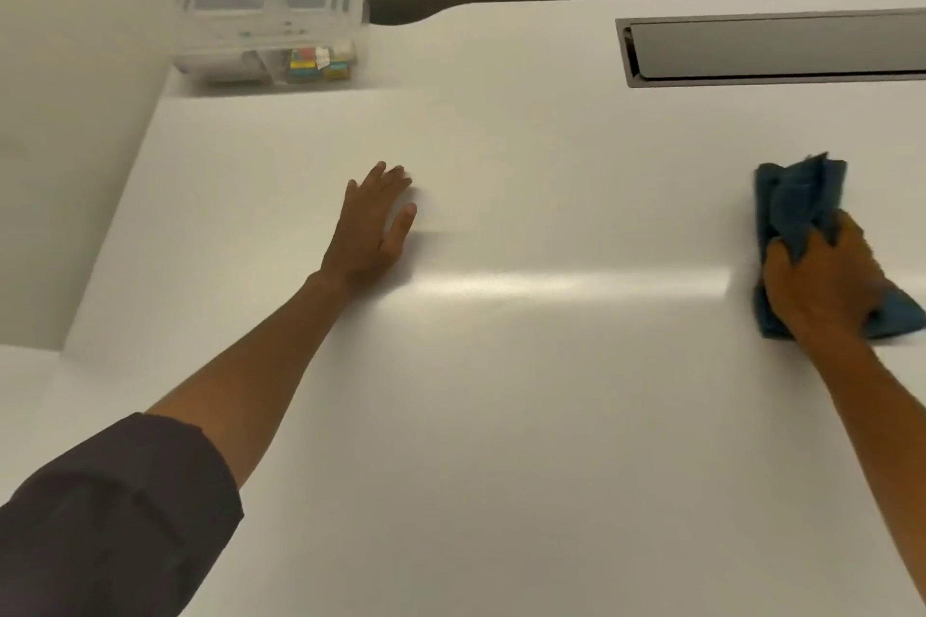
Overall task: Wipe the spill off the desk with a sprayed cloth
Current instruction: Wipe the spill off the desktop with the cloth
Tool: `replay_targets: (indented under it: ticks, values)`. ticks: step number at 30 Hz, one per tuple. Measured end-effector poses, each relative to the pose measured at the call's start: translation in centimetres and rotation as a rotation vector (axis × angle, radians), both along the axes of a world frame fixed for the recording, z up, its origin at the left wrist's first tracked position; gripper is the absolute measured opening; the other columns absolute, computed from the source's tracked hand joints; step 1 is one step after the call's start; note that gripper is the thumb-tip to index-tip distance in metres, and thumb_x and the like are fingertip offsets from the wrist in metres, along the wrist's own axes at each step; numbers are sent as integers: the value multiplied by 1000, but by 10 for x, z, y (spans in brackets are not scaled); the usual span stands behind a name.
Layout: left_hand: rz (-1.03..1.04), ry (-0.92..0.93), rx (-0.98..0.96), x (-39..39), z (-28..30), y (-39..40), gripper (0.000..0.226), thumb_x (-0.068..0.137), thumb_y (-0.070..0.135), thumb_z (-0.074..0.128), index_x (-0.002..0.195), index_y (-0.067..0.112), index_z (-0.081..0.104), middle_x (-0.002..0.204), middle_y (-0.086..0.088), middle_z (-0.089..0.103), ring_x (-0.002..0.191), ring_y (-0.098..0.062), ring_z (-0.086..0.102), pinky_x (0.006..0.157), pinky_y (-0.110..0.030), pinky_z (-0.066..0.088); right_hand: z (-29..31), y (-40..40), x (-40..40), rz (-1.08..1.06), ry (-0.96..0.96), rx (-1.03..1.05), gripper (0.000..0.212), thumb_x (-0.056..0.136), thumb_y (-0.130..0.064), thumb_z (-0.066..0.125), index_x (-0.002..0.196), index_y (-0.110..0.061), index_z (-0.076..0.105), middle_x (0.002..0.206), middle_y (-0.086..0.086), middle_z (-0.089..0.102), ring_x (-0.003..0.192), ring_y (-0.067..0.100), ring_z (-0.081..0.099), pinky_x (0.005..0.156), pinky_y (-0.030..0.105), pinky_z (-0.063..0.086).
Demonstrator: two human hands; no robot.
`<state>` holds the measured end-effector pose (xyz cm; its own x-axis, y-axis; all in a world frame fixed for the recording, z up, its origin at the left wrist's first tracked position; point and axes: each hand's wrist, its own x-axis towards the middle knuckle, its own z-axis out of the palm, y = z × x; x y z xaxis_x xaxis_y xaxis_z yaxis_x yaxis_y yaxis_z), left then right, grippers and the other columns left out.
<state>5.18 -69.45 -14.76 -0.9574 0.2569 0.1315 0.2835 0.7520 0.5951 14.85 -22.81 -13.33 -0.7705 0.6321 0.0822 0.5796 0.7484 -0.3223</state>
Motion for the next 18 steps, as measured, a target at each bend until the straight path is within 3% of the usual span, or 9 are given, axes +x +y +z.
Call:
replay_targets:
  ticks: [3,7,10,14,18]
  values:
    - [6,-47,69,2,4,-4,51,101,32,36,144,8,45,153,-5,43,150,-19,23,123,-40,5,9,-104,-10,320,5,39,45,89,-33,50,127,-10,54,132,17,52,119,40,51,95,50,44]
    - [-26,-74,-23,13,8,-22,50,104,30,32,148,7,39,156,-5,38,151,-19,20,122,-39,5,9,-237,5,515,72,-139,34,88,-32,47,116,-15,56,117,13,61,103,34,59,88,47,47]
    - [16,-72,-106,27,13,-58,55,101,34,27,147,6,38,156,-8,38,150,-23,20,121,-42,7,2,-326,46,724,29,-61,50,85,-32,48,131,-17,55,142,12,48,123,34,48,101,47,38]
    - [65,-85,-210,48,18,-108,60,100,41,29,149,6,36,157,-10,35,151,-24,19,122,-42,7,-3,-413,131,921,-19,-174,57,82,-37,56,137,-21,50,153,8,38,135,31,39,113,47,32]
    - [74,-98,-265,66,21,-119,58,102,40,33,150,7,34,159,-8,33,151,-22,18,122,-41,7,-7,-458,190,1077,-125,-102,70,68,-52,69,132,-26,54,153,6,39,136,27,34,116,47,22]
